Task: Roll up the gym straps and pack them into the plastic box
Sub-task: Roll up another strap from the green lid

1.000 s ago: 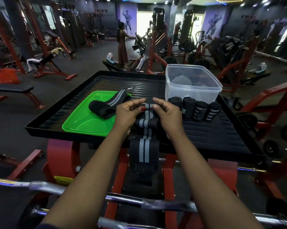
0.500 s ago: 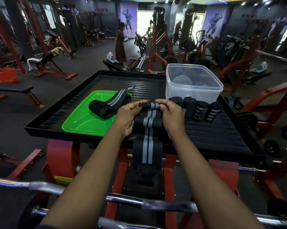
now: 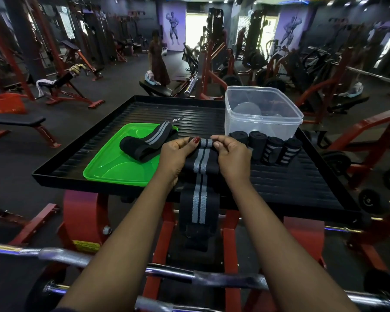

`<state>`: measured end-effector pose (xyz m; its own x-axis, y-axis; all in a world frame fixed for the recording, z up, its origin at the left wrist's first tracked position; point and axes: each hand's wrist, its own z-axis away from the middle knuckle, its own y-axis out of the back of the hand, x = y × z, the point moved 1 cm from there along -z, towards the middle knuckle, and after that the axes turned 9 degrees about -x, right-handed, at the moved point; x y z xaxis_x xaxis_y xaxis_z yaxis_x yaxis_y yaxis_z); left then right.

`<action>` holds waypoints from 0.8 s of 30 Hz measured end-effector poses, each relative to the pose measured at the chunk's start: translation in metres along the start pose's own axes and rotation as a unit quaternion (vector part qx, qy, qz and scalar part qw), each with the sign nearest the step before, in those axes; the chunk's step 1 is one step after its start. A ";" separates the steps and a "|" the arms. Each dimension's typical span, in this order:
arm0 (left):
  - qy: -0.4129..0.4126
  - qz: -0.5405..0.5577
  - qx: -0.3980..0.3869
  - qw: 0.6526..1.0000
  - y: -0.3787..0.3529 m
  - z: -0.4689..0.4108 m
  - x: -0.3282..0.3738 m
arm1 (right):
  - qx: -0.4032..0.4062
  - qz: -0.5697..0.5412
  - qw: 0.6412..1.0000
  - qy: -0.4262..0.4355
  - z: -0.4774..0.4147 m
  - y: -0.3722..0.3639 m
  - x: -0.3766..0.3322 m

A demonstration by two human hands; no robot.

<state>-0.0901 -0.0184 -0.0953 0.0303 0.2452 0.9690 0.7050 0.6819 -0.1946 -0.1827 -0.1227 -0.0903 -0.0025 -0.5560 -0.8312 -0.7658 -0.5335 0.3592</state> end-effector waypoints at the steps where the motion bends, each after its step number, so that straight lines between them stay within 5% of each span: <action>1: 0.007 -0.014 0.013 1.000 0.001 0.000 0.000 | -0.005 -0.001 1.000 0.006 0.001 0.000 -0.001; 16: -0.006 0.008 0.011 1.000 0.005 -0.003 -0.002 | -0.037 -0.032 0.999 -0.011 -0.001 -0.001 0.005; 24: -0.055 -0.038 -0.002 0.998 0.007 -0.005 -0.003 | -0.070 -0.232 0.967 -0.075 -0.002 -0.006 0.010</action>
<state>-0.0818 -0.0172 -0.0988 -0.1011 0.2683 0.9580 0.7056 0.6982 -0.1212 -0.1769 -0.1266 -0.0998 0.2200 -0.1424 -0.9650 -0.6115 -0.7909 -0.0227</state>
